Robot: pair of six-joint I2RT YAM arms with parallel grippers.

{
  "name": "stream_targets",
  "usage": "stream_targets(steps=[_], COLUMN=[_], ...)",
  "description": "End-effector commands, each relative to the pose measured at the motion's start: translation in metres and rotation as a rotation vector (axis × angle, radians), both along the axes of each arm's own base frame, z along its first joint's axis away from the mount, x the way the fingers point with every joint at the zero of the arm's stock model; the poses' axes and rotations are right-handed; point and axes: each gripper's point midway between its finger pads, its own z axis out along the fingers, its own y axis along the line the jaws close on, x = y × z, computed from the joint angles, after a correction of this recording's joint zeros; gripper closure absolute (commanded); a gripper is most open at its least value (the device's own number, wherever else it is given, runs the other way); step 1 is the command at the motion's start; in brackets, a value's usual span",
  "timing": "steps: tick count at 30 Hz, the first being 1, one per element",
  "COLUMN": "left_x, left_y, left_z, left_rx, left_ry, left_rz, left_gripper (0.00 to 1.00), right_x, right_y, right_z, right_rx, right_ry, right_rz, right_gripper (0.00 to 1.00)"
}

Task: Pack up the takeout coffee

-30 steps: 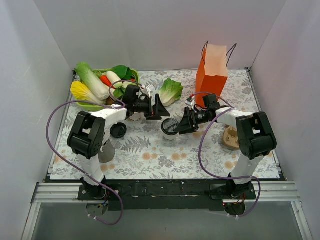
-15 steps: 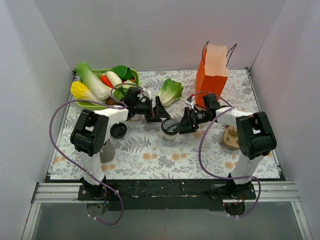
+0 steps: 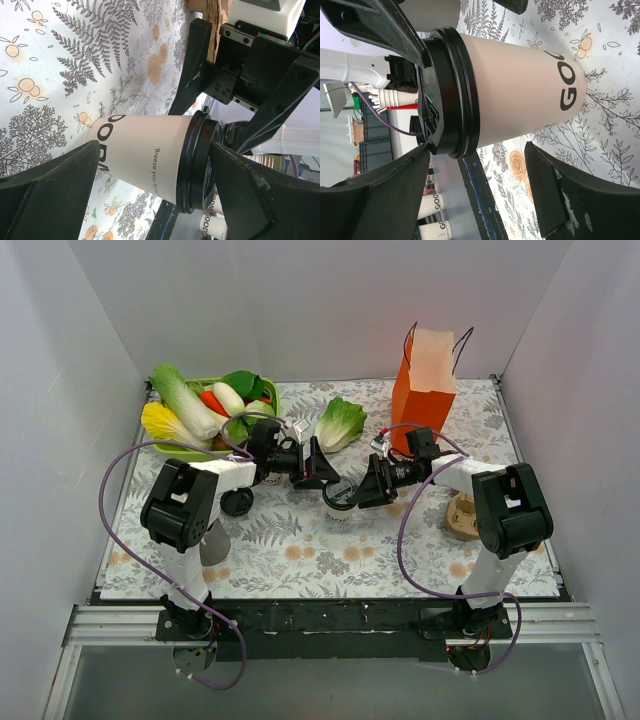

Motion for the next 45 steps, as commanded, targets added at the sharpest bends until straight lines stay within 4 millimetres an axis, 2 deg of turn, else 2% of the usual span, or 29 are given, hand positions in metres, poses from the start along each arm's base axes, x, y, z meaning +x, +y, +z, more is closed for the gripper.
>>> stream_targets(steps=[1, 9, 13, 21, 26, 31, 34, 38, 42, 45], left_x=[-0.001, -0.005, -0.017, -0.014, -0.009, -0.017, -0.018, -0.02, -0.023, -0.021], left_y=[0.006, 0.024, 0.03, 0.033, 0.03, 0.029, 0.022, 0.018, 0.022, 0.02], left_z=[0.0, -0.042, -0.063, -0.085, -0.084, -0.088, -0.079, -0.069, -0.08, -0.083], left_rx=[0.021, 0.123, 0.161, 0.205, 0.197, 0.153, 0.09, 0.047, 0.082, 0.082], left_ry=[0.008, 0.147, 0.196, 0.162, 0.065, 0.03, -0.015, -0.075, -0.078, -0.068], left_rz=[0.023, 0.144, 0.148, 0.146, 0.133, 0.1, 0.056, 0.012, 0.016, 0.018], left_gripper=[0.1, 0.11, 0.11, 0.12, 0.12, 0.12, 0.12, 0.12, 0.12, 0.12], right_x=[0.014, 0.012, 0.01, 0.011, 0.019, 0.025, 0.029, 0.031, 0.036, 0.036], right_y=[-0.007, -0.009, -0.01, -0.011, -0.015, -0.022, -0.025, -0.026, -0.029, -0.022], right_z=[-0.023, -0.025, -0.026, -0.029, -0.033, -0.041, -0.042, -0.038, -0.034, -0.022], right_rx=[-0.096, -0.104, -0.11, -0.124, -0.176, -0.23, -0.257, -0.261, -0.276, -0.221], right_ry=[-0.031, -0.034, -0.028, -0.036, -0.106, -0.169, -0.195, -0.248, -0.296, -0.325], right_rz=[-0.044, -0.046, -0.049, -0.049, -0.057, -0.052, -0.055, -0.033, -0.034, -0.02], right_gripper=[0.18, 0.18, 0.18, 0.18, 0.2, 0.2, 0.2, 0.21, 0.21, 0.2])
